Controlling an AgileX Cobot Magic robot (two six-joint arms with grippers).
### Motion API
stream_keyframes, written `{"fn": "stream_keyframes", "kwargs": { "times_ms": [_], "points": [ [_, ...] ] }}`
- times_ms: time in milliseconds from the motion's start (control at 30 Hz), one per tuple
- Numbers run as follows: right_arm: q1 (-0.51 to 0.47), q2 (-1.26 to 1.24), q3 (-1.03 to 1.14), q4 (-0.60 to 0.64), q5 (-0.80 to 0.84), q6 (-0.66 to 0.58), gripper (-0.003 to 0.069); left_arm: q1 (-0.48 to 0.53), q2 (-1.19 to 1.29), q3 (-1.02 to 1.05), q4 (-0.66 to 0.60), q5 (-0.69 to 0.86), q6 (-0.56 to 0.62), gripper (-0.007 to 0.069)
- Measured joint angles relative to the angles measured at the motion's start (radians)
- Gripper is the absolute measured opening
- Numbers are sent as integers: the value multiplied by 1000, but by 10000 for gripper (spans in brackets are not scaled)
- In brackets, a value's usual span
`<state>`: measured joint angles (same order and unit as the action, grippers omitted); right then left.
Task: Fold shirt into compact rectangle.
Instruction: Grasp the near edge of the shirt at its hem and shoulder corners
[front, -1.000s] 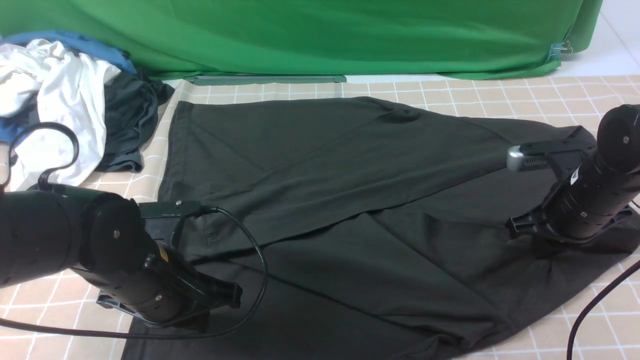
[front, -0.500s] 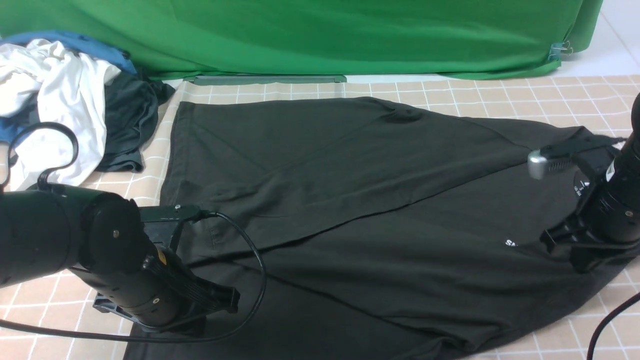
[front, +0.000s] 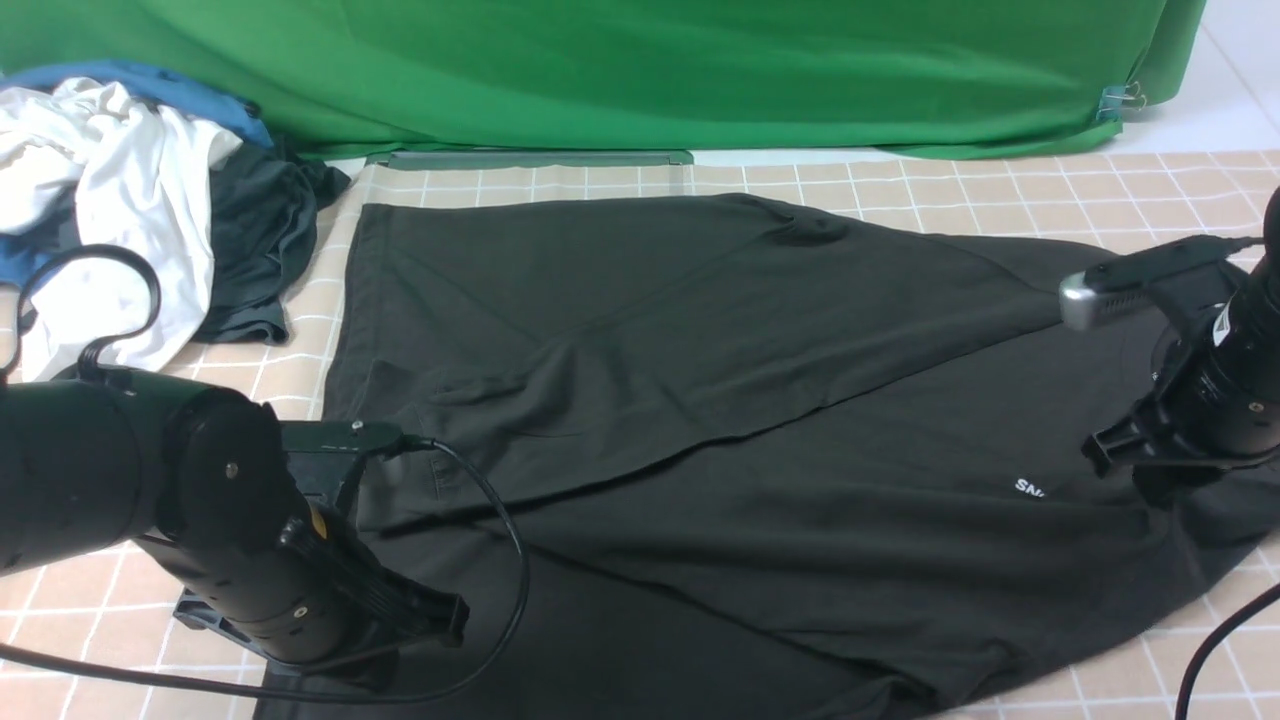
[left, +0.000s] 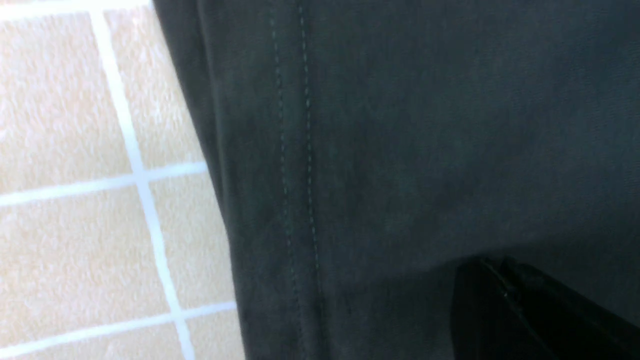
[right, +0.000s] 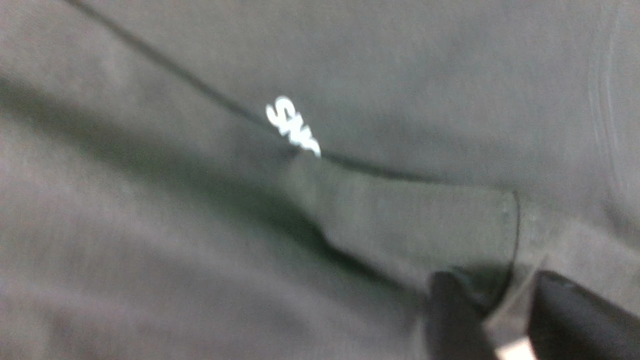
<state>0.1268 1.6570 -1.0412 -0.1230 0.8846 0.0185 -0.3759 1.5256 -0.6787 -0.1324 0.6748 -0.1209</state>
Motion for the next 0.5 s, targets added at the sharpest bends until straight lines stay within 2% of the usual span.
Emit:
{"fn": "stream_keyframes", "kwargs": {
  "times_ms": [100, 200, 300, 367, 500],
  "points": [
    [19, -10, -19, 0, 134, 16, 392, 0, 0, 0, 0, 8, 11, 18],
    [63, -38, -9, 29, 191, 2, 407, 0, 0, 0, 1, 8, 16, 18],
    [123, -65, 29, 103, 160, -44, 413, 0, -1, 0, 1, 9, 16, 18],
    [200, -69, 76, 156, 85, -83, 425, 0, -1, 0, 1, 9, 16, 18],
    [273, -30, 115, 177, 20, -102, 462, 0, -1, 0, 1, 9, 16, 18]
  ]
}}
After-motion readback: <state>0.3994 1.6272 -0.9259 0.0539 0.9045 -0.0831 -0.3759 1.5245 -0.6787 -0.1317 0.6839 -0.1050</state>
